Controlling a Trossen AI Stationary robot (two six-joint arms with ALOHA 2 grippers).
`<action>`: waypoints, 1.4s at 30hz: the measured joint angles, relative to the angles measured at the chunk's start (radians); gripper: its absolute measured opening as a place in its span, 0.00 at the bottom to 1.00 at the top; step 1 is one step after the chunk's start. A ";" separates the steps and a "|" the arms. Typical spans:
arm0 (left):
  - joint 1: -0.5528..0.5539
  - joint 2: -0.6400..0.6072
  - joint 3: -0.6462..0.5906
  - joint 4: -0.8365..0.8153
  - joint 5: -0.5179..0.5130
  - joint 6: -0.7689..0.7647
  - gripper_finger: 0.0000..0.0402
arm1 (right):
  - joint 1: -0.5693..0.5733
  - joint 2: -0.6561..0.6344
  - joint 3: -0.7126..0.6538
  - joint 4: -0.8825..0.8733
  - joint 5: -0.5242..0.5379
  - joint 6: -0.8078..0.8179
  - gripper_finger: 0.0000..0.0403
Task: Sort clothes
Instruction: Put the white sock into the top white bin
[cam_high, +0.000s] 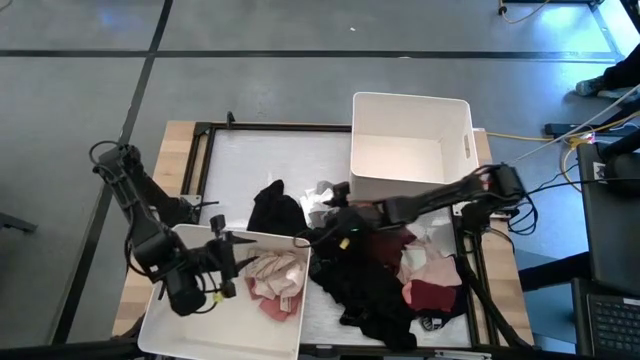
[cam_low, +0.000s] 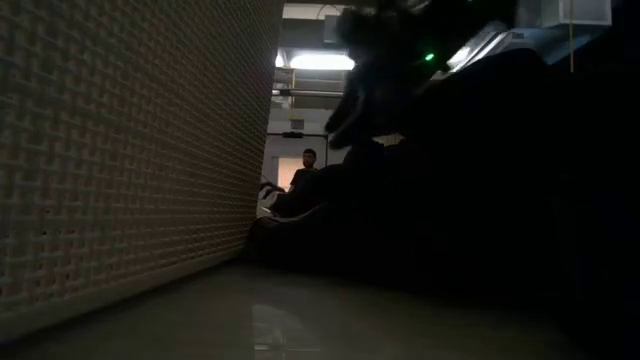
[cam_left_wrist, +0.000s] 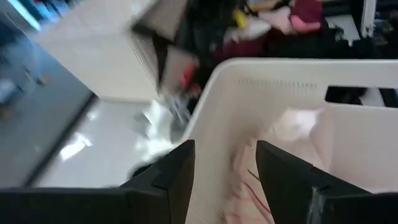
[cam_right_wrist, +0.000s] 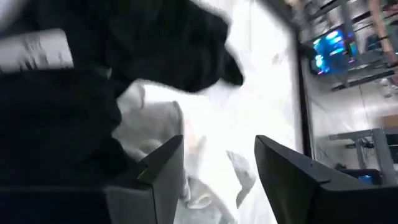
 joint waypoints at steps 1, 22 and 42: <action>-0.009 0.000 0.000 0.000 -0.024 0.009 0.40 | -0.010 0.030 0.042 -0.048 0.010 -0.006 0.50; -0.023 0.000 0.000 -0.028 -0.090 0.023 0.39 | -0.145 0.253 0.275 -0.370 -0.111 0.038 0.31; -0.023 0.000 0.000 -0.027 -0.095 -0.007 0.39 | -0.090 0.182 0.273 -0.390 0.053 0.000 0.01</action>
